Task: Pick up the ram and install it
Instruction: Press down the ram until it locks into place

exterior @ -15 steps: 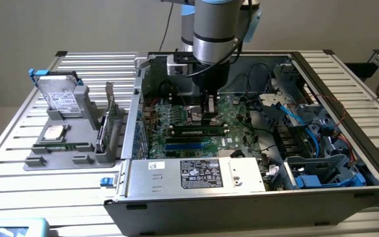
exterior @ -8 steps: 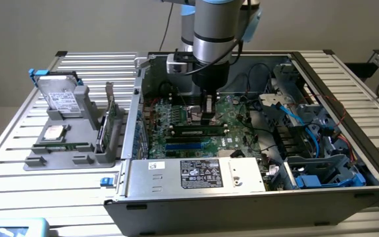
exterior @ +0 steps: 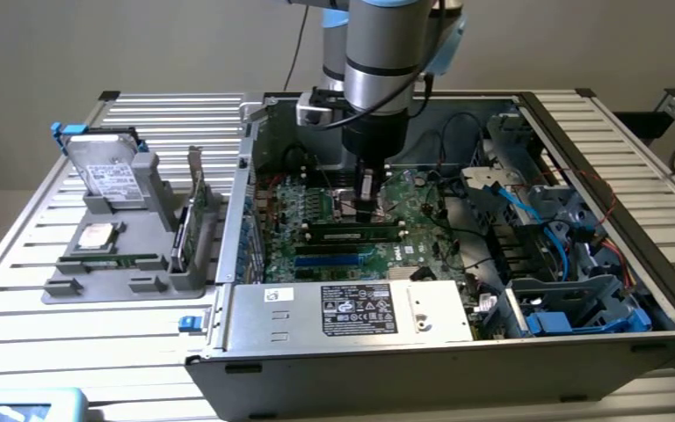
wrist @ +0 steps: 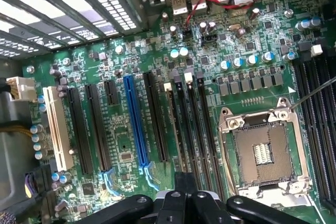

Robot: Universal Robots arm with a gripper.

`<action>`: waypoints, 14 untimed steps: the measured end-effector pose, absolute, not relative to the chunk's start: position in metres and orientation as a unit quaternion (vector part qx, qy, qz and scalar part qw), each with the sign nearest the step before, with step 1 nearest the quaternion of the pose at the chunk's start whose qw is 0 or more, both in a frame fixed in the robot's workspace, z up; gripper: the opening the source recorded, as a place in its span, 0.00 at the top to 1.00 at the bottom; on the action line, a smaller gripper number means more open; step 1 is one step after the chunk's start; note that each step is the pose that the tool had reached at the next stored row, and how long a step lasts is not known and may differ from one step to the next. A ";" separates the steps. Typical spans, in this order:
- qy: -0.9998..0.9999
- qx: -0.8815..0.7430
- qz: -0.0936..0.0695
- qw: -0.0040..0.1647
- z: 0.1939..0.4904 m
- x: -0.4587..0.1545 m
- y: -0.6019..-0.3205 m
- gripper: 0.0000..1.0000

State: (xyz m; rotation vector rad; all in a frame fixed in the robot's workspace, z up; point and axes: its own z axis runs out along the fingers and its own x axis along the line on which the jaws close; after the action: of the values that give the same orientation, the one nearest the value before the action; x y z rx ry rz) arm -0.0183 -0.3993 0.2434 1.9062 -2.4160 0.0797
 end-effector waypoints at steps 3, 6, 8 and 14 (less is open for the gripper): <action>-0.798 0.602 0.025 0.032 0.243 -0.018 -0.399 0.89; -0.810 0.585 0.025 0.033 0.243 -0.018 -0.399 0.89; -0.817 0.575 0.024 0.033 0.243 -0.018 -0.399 0.89; -0.835 0.549 0.024 0.032 0.243 -0.018 -0.399 0.89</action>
State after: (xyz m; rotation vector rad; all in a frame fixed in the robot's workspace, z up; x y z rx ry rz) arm -0.0180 -0.3992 0.2432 1.6891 -2.5708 0.0739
